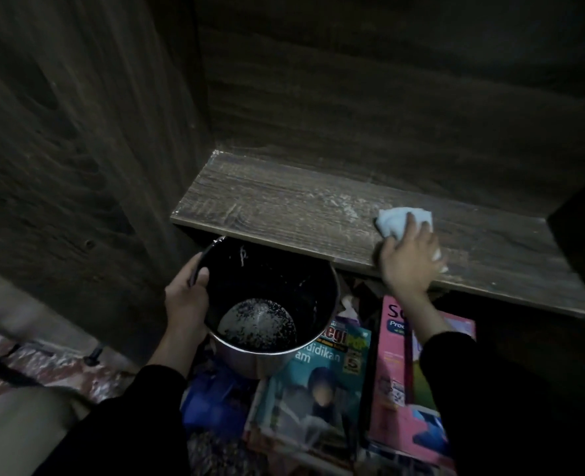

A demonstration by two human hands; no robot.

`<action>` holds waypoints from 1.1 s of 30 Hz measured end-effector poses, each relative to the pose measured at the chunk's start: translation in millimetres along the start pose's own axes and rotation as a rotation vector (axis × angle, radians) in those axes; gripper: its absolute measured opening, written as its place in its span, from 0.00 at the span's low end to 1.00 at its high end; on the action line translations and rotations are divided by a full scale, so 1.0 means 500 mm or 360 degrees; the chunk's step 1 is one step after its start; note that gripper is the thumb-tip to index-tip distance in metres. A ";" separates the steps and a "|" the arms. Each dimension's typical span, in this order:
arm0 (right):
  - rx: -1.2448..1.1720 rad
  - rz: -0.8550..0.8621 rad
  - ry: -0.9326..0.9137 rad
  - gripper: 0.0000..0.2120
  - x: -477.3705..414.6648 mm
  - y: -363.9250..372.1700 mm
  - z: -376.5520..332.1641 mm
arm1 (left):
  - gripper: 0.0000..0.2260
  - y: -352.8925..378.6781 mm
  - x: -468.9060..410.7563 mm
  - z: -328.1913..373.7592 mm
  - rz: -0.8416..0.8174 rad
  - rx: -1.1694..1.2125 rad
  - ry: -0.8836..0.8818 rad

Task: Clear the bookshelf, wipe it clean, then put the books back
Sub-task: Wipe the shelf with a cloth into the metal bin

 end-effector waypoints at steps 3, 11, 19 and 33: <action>0.0069 -0.0089 -0.0119 0.32 0.037 0.036 -0.074 | 0.18 0.011 0.005 -0.008 -0.0070 -0.0042 0.0007; 0.0020 -0.0382 -0.0871 0.27 0.142 0.077 -0.205 | 0.19 0.040 0.020 -0.010 -0.0182 -0.0020 0.0018; -0.1030 -0.0497 -0.1039 0.22 0.102 -0.011 -0.120 | 0.15 0.048 0.017 -0.027 -0.0269 -0.0058 -0.0030; 0.0245 0.0023 0.0271 0.26 -0.077 -0.145 0.351 | 0.17 0.022 -0.048 -0.085 -0.0311 -0.0161 -0.0059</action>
Point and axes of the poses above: each hand's wrist, its own x-axis away from the middle knuckle, its own y-axis out of the palm, z = x × y, the point moved 1 cm from there along -x, towards the middle knuckle, and after that the axes turned 1 degree about y, right-handed, at the moved point
